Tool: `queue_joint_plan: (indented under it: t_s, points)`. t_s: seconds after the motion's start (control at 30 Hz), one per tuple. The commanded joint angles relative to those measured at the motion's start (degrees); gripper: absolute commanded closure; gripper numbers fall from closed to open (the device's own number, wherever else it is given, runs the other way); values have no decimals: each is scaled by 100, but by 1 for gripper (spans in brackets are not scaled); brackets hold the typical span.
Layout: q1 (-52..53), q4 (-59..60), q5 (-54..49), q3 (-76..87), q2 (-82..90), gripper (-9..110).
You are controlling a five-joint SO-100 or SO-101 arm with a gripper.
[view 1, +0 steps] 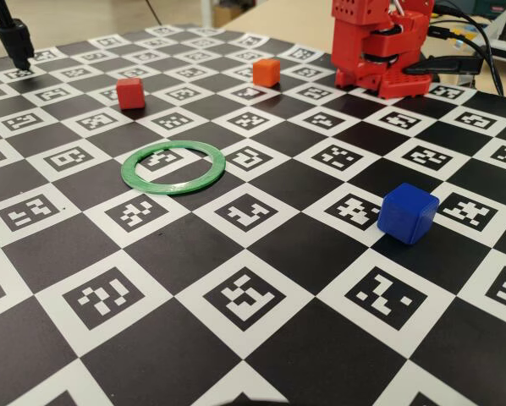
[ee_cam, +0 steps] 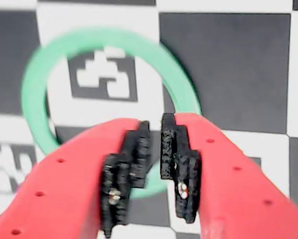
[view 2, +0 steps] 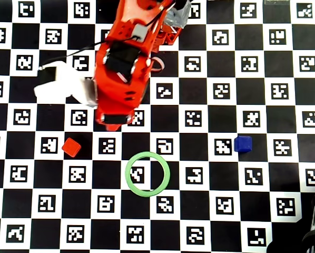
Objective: Grab the red cube then put it in the green circle then put the blue cube on top and finally the orange cube on top
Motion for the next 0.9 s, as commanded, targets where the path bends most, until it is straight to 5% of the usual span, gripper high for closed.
queue_joint_plan:
  t_s: [0.0, 0.5, 0.87]
  points:
    - [229, -9, 334, -580, -97, 94]
    - [967, 237, 1371, -1301, -1274, 58]
    - [1204, 387, 1494, -1951, -1819, 53]
